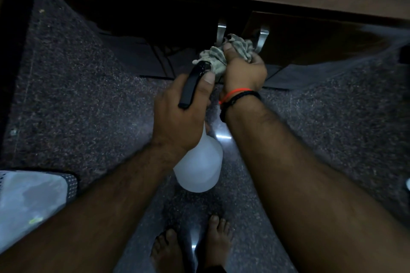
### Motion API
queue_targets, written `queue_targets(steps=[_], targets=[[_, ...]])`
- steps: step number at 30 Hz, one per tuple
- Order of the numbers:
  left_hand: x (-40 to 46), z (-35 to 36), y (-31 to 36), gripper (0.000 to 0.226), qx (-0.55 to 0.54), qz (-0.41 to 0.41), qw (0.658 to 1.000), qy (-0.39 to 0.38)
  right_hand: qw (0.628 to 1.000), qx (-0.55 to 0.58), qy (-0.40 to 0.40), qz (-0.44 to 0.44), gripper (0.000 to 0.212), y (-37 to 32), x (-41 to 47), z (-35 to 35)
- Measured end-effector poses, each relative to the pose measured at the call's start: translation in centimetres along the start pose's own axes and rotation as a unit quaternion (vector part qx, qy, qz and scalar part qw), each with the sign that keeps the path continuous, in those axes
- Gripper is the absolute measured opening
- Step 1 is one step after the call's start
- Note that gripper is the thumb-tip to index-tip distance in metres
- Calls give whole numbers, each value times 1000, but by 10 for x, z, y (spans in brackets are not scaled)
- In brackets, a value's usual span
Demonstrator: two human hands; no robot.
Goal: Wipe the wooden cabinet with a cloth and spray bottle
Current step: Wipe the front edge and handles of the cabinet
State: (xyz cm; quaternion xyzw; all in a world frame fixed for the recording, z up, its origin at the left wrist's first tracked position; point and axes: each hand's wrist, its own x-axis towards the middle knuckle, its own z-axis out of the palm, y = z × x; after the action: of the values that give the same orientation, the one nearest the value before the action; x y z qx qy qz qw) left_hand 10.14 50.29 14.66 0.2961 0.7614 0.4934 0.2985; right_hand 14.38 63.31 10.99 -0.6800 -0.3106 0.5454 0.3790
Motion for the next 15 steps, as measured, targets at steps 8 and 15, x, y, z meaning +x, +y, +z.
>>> queue_targets(steps=[8, 15], targets=[[-3, -5, 19, 67, 10, 21, 1000, -3, 995, 84, 30, 37, 49, -29, -13, -8], [-3, -3, 24, 68, 9, 34, 999, -2, 999, 15, 30, 16, 48, -29, -13, -9]])
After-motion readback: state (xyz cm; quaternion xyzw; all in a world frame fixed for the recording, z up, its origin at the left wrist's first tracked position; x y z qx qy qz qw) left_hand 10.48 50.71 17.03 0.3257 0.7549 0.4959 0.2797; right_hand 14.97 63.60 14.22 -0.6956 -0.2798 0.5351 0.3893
